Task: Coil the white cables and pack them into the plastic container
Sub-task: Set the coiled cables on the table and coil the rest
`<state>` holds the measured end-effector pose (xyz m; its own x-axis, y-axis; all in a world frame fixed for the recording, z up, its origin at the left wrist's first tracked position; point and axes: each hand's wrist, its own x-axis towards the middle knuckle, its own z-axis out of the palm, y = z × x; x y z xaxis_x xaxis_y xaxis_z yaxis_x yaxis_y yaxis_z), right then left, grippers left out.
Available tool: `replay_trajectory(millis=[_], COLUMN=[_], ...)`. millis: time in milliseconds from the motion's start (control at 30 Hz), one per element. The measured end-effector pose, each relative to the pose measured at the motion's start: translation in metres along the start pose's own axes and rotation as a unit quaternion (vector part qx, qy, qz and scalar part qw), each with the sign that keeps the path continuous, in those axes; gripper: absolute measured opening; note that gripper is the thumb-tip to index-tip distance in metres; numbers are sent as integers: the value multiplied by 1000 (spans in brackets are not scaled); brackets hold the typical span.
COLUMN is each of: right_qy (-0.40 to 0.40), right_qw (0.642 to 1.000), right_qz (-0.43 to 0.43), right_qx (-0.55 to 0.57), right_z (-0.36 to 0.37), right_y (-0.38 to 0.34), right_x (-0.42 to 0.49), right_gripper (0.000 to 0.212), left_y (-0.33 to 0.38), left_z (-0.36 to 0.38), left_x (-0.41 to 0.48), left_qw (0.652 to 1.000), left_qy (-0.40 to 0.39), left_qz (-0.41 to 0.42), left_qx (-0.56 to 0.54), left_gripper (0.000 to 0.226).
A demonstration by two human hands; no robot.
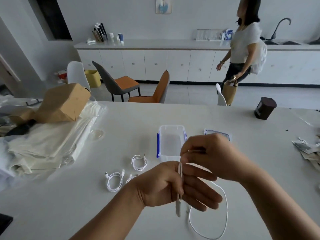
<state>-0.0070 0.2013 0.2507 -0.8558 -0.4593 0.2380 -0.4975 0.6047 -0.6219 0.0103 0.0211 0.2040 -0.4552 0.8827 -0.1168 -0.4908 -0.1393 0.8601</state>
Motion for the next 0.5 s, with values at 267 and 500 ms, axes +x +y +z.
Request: replay_trajectory(millis=[267, 500], right_qy=[-32, -31], right_qw=[894, 994], right_qz=[161, 100], right_qx=[416, -5], right_z=[71, 84], right_y=[13, 23], right_x=[-23, -67], right_gripper=[17, 24], left_y=[-1, -9], left_z=[-8, -41], left_x=[-9, -14], left_qw=[978, 964], left_qy=[-24, 131], left_qz=[124, 171], left_qx=[-166, -156], left_gripper=[51, 59])
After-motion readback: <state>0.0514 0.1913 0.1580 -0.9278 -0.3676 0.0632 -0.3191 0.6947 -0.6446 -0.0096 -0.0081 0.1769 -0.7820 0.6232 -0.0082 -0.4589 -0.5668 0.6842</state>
